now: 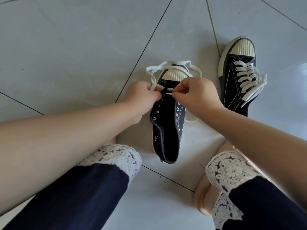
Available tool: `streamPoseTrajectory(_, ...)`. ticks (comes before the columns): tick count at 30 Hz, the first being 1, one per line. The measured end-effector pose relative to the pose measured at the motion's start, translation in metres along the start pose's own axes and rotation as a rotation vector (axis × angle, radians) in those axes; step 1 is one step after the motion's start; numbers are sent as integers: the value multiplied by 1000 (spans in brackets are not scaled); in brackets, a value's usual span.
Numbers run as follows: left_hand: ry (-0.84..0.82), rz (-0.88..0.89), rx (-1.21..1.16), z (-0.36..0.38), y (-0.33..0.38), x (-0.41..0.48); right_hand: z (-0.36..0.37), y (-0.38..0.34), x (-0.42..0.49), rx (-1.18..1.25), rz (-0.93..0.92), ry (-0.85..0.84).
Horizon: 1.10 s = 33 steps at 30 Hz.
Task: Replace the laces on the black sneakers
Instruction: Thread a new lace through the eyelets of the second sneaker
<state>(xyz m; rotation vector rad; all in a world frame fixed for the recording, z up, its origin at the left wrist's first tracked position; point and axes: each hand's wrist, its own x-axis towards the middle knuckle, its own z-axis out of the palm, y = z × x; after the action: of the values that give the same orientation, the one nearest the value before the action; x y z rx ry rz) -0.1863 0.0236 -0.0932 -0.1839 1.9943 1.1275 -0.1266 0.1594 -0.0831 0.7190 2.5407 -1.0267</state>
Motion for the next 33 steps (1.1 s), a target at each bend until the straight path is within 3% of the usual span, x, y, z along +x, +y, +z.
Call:
streamPoseTrajectory(8,-59,-129,-146,-4,3,0,7,-1,2,-75,-30,15)
streamPoseTrajectory(21,-43,-242,-297,-1,3,2,10,0,1,-355,-250,18)
streamPoseTrajectory(33,-82,-250,-313,-5,0,4,9,-3,5,-309,-162,-15)
